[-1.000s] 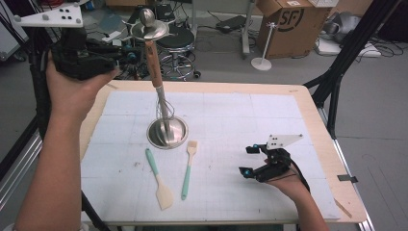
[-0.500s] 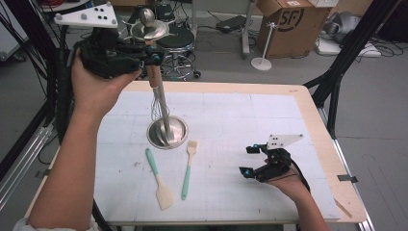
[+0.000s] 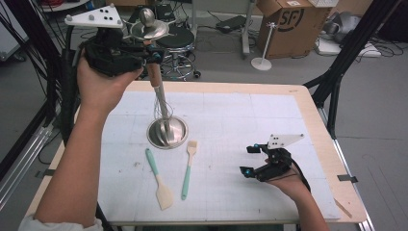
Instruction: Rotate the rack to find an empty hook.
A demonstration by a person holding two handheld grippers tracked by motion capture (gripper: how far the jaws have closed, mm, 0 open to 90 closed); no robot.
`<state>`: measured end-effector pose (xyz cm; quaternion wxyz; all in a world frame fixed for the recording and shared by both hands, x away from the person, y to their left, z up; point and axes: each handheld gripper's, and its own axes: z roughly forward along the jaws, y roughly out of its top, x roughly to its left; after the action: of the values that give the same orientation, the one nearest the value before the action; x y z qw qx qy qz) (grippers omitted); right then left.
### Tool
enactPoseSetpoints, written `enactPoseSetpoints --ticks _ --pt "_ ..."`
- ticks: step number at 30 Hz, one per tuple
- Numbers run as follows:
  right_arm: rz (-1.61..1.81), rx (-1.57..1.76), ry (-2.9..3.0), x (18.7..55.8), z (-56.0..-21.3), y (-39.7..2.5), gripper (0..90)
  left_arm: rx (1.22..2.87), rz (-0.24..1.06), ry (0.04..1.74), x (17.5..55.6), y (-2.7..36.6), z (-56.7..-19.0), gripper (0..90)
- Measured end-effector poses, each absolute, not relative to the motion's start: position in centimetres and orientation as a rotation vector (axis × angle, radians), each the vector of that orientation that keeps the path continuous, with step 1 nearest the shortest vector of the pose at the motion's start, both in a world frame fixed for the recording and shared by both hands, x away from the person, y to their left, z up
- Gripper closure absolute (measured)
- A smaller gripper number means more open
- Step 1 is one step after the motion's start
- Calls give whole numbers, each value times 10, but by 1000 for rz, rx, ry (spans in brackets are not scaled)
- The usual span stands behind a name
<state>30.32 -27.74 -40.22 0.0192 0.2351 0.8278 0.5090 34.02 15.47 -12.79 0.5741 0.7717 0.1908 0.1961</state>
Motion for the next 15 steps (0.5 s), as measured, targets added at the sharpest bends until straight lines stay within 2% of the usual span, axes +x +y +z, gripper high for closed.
enactPoseSetpoints --ticks 15 --pt "1576 726 2569 303 -403 -276 116 1771 485 520 341 181 -131 894"
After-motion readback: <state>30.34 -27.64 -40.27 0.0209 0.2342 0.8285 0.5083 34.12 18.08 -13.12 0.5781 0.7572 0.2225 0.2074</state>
